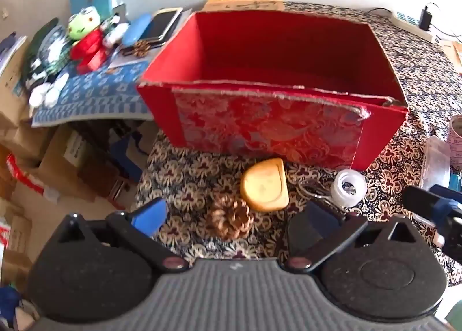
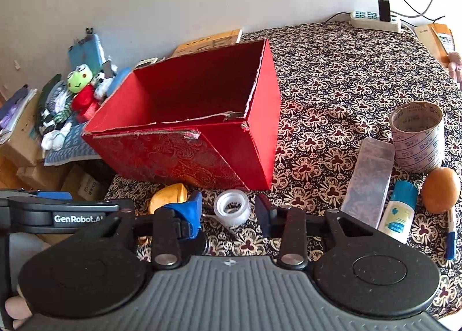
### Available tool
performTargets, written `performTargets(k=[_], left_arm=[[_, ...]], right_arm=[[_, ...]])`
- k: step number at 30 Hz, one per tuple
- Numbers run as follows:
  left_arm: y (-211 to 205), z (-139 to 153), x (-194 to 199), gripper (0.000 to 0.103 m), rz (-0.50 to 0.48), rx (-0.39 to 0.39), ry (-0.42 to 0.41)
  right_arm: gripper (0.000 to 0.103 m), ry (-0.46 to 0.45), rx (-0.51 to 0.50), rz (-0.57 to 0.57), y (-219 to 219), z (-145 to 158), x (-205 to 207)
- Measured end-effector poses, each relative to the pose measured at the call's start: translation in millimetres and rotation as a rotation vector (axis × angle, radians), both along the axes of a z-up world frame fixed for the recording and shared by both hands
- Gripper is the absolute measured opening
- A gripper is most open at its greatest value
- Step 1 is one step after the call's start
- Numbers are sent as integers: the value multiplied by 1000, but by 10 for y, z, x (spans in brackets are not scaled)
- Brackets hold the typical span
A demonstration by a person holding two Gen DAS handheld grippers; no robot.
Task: Organize rigid objects
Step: 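Grasp the clear tape roll with the right gripper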
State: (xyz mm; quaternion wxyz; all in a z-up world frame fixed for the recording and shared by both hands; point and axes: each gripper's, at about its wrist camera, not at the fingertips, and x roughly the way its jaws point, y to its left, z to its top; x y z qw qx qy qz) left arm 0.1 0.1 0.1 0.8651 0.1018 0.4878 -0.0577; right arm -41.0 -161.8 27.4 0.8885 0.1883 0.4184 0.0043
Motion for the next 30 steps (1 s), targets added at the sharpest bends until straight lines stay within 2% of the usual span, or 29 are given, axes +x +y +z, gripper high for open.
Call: performTargets(k=[4, 12, 15, 18, 19, 20, 23, 30], left_arm=[[66, 16, 123, 102, -61, -5, -9], [91, -86, 159, 102, -190, -71, 5], [150, -113, 129, 101, -254, -149, 16], [168, -112, 58, 100, -352, -268, -7], [153, -137, 51, 99, -379, -281, -3], [128, -170, 49, 95, -393, -303, 7], [13, -270, 81, 65, -429, -388, 77], [-332, -433, 143, 63, -423, -387, 118]], right_arm=[[20, 23, 0, -48, 57, -61, 38], [20, 71, 25, -103, 30, -128, 7], [20, 78, 25, -104, -9, -177, 1], [18, 88, 39, -88, -76, -251, 29], [17, 91, 48, -81, -104, -275, 46], [17, 93, 62, -70, -137, -295, 77], [15, 113, 97, -44, -236, -362, 194], [10, 167, 131, 81, -330, -519, 486]])
